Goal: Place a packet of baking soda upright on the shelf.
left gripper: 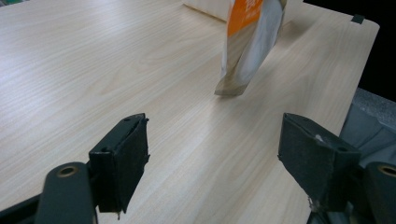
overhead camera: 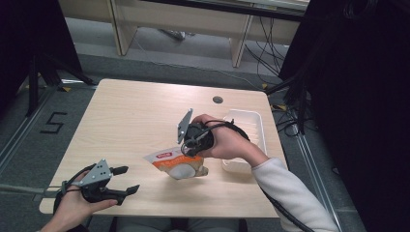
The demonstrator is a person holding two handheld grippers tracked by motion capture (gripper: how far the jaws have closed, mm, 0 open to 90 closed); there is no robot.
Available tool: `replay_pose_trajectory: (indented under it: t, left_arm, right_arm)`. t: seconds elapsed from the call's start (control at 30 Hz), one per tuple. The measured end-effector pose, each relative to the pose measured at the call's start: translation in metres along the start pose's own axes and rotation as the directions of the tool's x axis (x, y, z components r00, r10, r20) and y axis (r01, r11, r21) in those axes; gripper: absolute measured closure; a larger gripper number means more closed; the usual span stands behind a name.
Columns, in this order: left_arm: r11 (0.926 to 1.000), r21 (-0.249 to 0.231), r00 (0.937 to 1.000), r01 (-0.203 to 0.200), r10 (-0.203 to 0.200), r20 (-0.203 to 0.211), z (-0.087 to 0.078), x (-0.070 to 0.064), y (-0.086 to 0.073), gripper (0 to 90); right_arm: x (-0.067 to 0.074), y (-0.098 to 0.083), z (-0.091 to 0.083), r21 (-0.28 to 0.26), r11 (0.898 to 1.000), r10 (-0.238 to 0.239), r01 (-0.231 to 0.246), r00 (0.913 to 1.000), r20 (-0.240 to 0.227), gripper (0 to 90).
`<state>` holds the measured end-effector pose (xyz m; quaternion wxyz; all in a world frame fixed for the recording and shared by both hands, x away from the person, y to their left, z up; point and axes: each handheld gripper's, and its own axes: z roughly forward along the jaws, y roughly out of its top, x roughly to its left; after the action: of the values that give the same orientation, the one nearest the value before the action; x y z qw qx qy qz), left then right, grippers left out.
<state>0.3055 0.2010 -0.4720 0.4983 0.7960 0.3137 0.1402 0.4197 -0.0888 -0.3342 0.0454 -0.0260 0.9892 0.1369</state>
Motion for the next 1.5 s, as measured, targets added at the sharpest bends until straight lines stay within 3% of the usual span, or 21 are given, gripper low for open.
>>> replay_pose_trajectory:
  t: [0.23, 0.4, 0.43, 0.53, 0.6, 0.63, 0.67, 0.7, 0.77, 0.87, 0.93, 1.07, 1.1, 1.13, 1.23, 1.33, 1.37, 1.43, 1.5]
  left_arm:
    - [0.9998, 0.020, 1.0000, -0.003, 0.003, -0.003, 0.007, -0.001, -0.005, 23.7]
    - [0.9997, 0.022, 1.0000, -0.006, 0.006, 0.003, 0.008, 0.000, -0.007, 24.1]
    - [0.9998, 0.011, 0.9998, 0.016, -0.016, 0.010, 0.010, 0.000, -0.008, 24.2]
    - [0.9999, 0.016, 0.9999, 0.003, -0.003, 0.015, 0.010, 0.002, -0.008, 24.1]
    - [0.9999, 0.015, 0.9997, 0.007, -0.007, 0.023, 0.011, 0.003, -0.009, 24.0]
    - [0.9993, 0.014, 0.9992, 0.035, -0.035, 0.020, 0.012, 0.002, -0.010, 24.0]
    - [0.9995, 0.015, 0.9994, 0.027, -0.027, 0.021, 0.012, 0.003, -0.010, 24.0]
    - [0.9995, 0.016, 0.9994, 0.028, -0.029, 0.017, 0.012, 0.002, -0.010, 23.9]
    - [0.9993, 0.020, 0.9994, 0.032, -0.032, 0.015, 0.012, 0.002, -0.010, 23.9]
    - [0.9992, 0.018, 0.9992, 0.037, -0.037, 0.016, 0.012, 0.002, -0.010, 23.9]
    - [0.9992, 0.015, 0.9991, 0.037, -0.037, 0.020, 0.013, 0.003, -0.010, 23.9]
    - [0.9992, 0.012, 0.9991, 0.038, -0.038, 0.017, 0.013, 0.003, -0.010, 23.9]
    - [0.9992, 0.015, 0.9991, 0.038, -0.038, 0.017, 0.013, 0.003, -0.010, 23.9]
    - [0.9990, 0.019, 0.9991, 0.041, -0.041, 0.012, 0.014, 0.003, -0.010, 23.8]
    - [0.9996, 0.020, 0.9997, 0.018, -0.018, 0.018, 0.014, 0.004, -0.010, 23.8]
    - [0.9996, 0.020, 0.9996, 0.021, -0.021, 0.017, 0.014, 0.004, -0.010, 23.9]
    - [0.9996, 0.018, 0.9994, 0.023, -0.023, 0.025, 0.015, 0.005, -0.010, 23.9]
    - [0.9995, 0.020, 0.9995, 0.025, -0.025, 0.019, 0.015, 0.004, -0.010, 23.9]
    - [0.9996, 0.020, 0.9996, 0.022, -0.022, 0.019, 0.015, 0.004, -0.010, 23.9]
  right_arm:
    - [-0.004, -0.002, -0.010, -0.003, 1.000, 0.027, -0.027, 0.9996, 0.004, 90.0]
    - [-0.008, -0.005, -0.018, -0.010, 1.000, 0.022, -0.022, 0.9995, 0.024, 90.0]
    - [-0.008, -0.005, -0.020, -0.011, 0.999, 0.034, -0.034, 0.9992, 0.022, 90.0]
    - [-0.010, -0.006, -0.023, -0.008, 0.999, 0.040, -0.040, 0.9988, 0.029, 90.0]
    - [-0.011, -0.008, -0.025, -0.002, 0.999, 0.036, -0.036, 0.9988, 0.035, 90.0]
    - [-0.011, -0.008, -0.025, 0.001, 0.999, 0.032, -0.032, 0.9989, 0.035, 90.0]
    - [-0.011, -0.009, -0.026, 0.006, 0.999, 0.047, -0.048, 0.9981, 0.040, 90.0]
    - [-0.013, -0.010, -0.026, 0.011, 1.000, 0.029, -0.029, 0.9987, 0.042, 90.0]
    - [-0.012, -0.012, -0.027, 0.007, 0.999, 0.045, -0.046, 0.9982, 0.040, 90.0]
    - [-0.016, -0.014, -0.030, 0.010, 1.000, 0.008, -0.008, 0.9992, 0.040, 90.0]
    - [-0.014, -0.015, -0.035, 0.009, 0.999, 0.047, -0.047, 0.9979, 0.045, 90.0]
    - [-0.016, -0.016, -0.041, 0.006, 0.999, 0.037, -0.037, 0.9971, 0.067, 90.0]
    - [-0.015, -0.016, -0.043, 0.005, 0.998, 0.060, -0.060, 0.9957, 0.070, 90.0]
    - [-0.017, -0.017, -0.044, 0.005, 0.999, 0.045, -0.045, 0.9962, 0.074, 90.0]
    - [-0.018, -0.018, -0.046, 0.000, 0.998, 0.062, -0.062, 0.9948, 0.080, 90.0]
    - [-0.019, -0.020, -0.047, 0.000, 0.997, 0.076, -0.076, 0.9940, 0.079, 90.0]
    - [-0.021, -0.020, -0.046, -0.007, 0.999, 0.047, -0.047, 0.9961, 0.075, 90.0]
    - [-0.019, -0.021, -0.048, 0.011, 0.996, 0.088, -0.089, 0.9929, 0.081, 90.0]
    - [-0.019, -0.021, -0.048, 0.009, 0.996, 0.091, -0.092, 0.9928, 0.078, 90.0]
